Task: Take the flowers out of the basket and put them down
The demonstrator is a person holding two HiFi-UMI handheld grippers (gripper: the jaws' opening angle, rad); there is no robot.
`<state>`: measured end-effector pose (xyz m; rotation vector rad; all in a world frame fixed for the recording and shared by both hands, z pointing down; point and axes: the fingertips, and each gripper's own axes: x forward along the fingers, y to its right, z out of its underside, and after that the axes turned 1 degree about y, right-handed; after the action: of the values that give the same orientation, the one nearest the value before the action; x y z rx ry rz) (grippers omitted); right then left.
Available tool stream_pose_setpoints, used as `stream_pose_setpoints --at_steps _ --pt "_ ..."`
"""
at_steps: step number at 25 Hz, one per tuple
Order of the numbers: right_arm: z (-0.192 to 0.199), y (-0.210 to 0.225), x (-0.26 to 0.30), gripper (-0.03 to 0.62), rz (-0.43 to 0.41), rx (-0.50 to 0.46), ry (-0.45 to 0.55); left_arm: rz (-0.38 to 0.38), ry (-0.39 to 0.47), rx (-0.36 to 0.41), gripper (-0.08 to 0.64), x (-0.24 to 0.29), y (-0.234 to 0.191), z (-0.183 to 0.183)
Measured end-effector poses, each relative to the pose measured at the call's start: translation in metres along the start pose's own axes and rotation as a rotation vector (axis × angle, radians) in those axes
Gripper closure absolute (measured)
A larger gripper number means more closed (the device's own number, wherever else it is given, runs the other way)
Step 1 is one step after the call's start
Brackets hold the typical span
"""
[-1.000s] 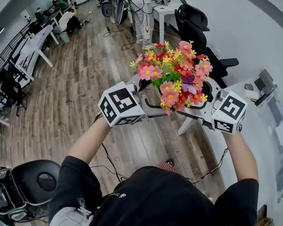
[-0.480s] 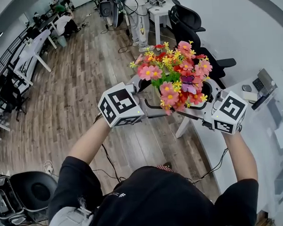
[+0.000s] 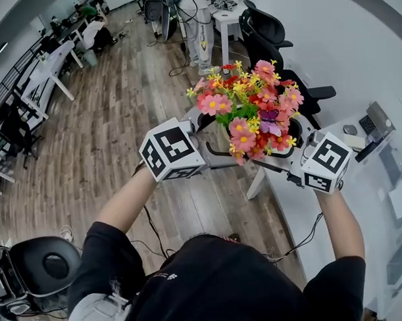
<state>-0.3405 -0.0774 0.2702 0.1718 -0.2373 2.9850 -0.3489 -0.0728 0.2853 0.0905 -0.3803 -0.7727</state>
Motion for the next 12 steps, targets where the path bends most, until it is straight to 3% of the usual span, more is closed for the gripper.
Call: stream_pose_setpoints --at_steps 12 --pt "0.0003 -0.0005 0.006 0.149 0.028 0.016 -0.009 0.034 0.017 -0.016 0.098 -0.0044 -0.0026 0.0035"
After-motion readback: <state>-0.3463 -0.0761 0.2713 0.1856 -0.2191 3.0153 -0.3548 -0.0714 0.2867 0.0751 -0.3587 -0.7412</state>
